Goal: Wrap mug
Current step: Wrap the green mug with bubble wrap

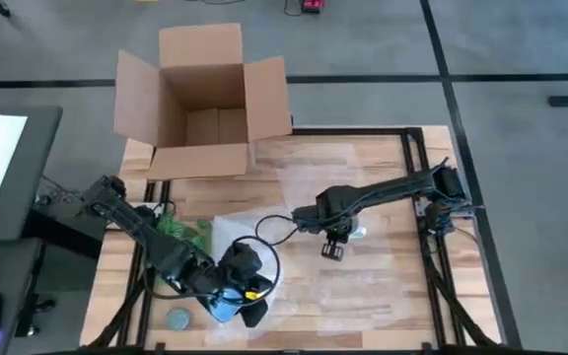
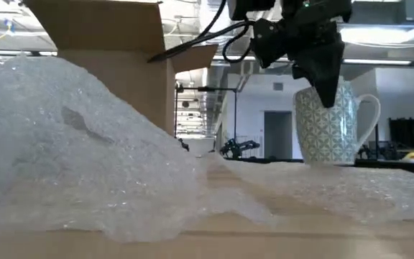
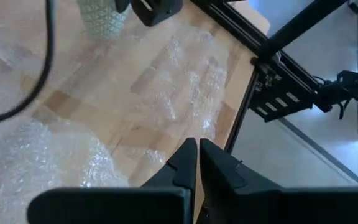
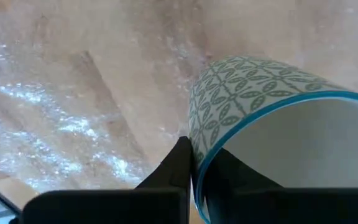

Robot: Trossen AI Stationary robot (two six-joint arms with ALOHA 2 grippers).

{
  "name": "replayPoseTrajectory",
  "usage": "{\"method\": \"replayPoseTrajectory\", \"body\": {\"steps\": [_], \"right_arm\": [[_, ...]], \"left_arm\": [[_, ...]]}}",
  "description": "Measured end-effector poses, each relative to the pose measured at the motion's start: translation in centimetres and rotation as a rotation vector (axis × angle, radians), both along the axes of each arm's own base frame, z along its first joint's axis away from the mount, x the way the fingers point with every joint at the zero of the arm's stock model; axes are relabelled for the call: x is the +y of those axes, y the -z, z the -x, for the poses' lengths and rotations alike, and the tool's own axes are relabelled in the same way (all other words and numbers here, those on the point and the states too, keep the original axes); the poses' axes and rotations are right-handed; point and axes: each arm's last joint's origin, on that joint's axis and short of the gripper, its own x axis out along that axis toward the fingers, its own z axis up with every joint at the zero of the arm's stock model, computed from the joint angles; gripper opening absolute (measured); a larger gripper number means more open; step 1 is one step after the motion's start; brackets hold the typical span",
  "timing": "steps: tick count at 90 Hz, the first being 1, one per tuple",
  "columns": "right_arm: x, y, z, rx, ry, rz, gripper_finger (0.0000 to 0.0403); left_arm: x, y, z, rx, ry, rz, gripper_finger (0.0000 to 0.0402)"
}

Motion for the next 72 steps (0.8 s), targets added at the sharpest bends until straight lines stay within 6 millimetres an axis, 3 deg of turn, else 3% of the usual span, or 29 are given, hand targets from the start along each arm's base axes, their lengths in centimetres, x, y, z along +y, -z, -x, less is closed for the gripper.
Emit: {"method": "replayPoseTrajectory", "body": {"steps": [31,53,72], "right_arm": [[0.0,0.9,0.1,-0.007,0.001,-0.009,0.0028],[-0.2,0.3,-0.2,-0.028,-0.020,-0.070,0.0121],[-1.1,-3.5,-0.1,-0.012,-0.093,-0.099,0.0202]], "left_arm": [[-0.2,0.0,0.2,0.003,-0.010,0.018,0.0000],[-0.3,0.0,0.2,0.005,-0.007,0.018,0.0000],[-0.5,-0.6,1.0,-0.008,0.004,0.040,0.0000]]}}
